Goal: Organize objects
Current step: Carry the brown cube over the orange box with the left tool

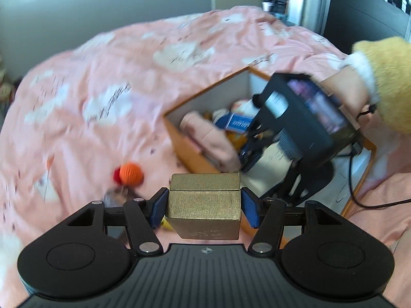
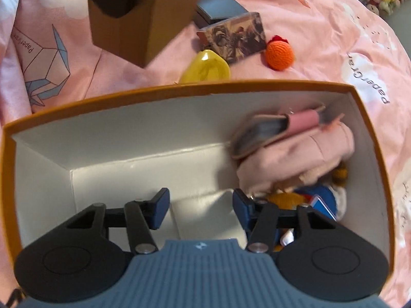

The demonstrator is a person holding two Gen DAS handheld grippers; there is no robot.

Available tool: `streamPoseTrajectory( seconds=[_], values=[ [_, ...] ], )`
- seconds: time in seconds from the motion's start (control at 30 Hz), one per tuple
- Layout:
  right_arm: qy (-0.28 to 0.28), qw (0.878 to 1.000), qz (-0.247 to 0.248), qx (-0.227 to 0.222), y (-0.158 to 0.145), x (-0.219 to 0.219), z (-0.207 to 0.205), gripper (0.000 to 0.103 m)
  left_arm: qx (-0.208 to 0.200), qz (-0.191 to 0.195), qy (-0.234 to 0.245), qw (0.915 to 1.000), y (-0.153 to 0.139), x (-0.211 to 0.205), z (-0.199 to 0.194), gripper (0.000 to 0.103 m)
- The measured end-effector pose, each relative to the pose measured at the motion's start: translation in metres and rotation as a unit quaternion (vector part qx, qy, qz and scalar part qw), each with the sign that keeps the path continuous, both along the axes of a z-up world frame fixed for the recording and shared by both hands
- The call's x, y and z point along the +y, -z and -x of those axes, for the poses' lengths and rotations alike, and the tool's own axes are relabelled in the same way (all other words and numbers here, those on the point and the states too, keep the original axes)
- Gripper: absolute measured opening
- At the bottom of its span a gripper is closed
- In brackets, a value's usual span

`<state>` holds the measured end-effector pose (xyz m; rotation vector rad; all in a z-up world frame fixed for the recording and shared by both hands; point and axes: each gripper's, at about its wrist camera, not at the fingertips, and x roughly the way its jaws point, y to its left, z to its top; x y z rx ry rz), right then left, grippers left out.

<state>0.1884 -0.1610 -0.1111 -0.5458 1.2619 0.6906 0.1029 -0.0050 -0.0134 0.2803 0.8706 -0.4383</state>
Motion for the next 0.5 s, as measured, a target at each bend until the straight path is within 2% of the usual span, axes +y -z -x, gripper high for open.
streamPoseTrajectory(
  seconds=[0.17,0.3,0.37,0.4,0.5],
  values=[
    [0.007,1.0,-0.015,-0.019,0.001,-0.01,0.003,0.052,-0.013,-0.023,0.055,0.9981,0.0,-0.024,-0.009,0.069],
    [0.014,0.999,-0.025,-0.026,-0.002,-0.017,0.006,0.052,-0.02,-0.046,0.11,0.9926,0.003,-0.042,-0.015,0.069],
    [0.026,0.999,-0.031,-0.023,-0.005,-0.019,0.007,0.052,-0.027,-0.062,0.148,0.9866,0.005,-0.051,-0.015,0.069],
    [0.035,0.998,-0.038,-0.017,-0.008,-0.021,0.007,0.047,-0.032,-0.072,0.169,0.9824,0.007,-0.057,-0.015,0.069],
    [0.059,0.997,-0.044,-0.015,-0.023,-0.037,0.013,0.052,-0.039,-0.101,0.235,0.966,0.017,-0.073,-0.016,0.069]
  ],
)
